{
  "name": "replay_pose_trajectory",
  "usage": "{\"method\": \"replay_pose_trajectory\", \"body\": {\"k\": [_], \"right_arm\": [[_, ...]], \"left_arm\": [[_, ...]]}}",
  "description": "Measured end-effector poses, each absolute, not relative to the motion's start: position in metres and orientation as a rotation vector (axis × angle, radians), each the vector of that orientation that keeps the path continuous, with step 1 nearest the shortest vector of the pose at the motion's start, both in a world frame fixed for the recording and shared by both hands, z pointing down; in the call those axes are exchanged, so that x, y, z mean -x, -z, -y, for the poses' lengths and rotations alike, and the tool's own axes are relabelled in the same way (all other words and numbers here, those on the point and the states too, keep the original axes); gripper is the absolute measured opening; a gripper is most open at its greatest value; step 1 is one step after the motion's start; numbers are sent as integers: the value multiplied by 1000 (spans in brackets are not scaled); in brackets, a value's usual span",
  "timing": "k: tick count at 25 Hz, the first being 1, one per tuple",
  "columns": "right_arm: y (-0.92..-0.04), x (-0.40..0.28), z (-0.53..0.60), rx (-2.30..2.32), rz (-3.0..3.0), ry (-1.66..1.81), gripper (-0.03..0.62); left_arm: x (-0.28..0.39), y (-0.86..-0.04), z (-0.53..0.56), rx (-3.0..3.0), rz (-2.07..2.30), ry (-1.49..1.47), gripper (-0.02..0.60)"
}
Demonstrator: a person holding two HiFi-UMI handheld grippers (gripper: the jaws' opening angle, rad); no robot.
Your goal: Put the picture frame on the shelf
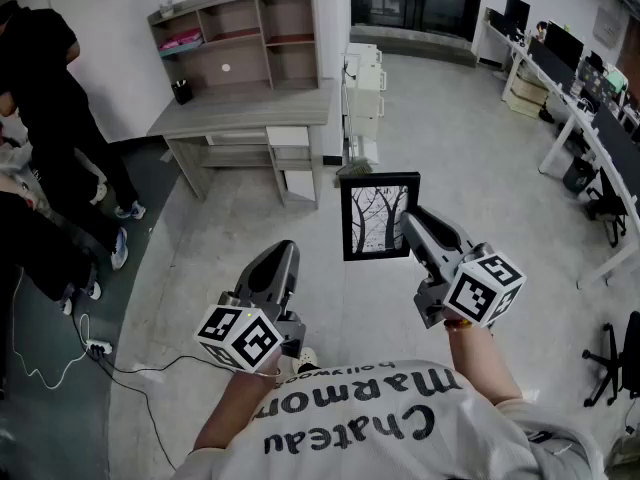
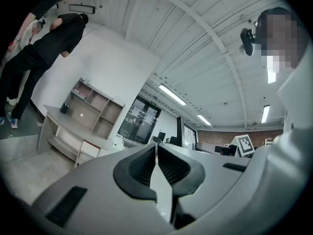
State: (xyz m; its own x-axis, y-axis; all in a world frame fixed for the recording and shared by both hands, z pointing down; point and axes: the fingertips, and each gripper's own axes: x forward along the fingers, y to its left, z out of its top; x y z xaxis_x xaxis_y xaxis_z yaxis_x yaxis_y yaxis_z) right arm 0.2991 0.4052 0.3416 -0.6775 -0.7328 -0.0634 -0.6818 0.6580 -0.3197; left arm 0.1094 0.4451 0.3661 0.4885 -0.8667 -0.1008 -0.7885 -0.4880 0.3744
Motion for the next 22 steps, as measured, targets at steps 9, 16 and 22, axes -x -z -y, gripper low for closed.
{"method": "replay_pose_trajectory", "body": {"k": [9, 16, 22], "right_arm": [[-339, -298, -405, 1179, -2674, 414, 89], [-344, -301, -402, 1193, -2642, 420, 89], [-323, -237, -332, 1226, -2630, 406, 91]], "left_arm": [[-102, -360, -445, -2456, 1406, 403, 28], [-99, -363, -445, -2463, 1406, 403, 28], [-34, -340, -367, -2490, 1365, 446, 28]]}}
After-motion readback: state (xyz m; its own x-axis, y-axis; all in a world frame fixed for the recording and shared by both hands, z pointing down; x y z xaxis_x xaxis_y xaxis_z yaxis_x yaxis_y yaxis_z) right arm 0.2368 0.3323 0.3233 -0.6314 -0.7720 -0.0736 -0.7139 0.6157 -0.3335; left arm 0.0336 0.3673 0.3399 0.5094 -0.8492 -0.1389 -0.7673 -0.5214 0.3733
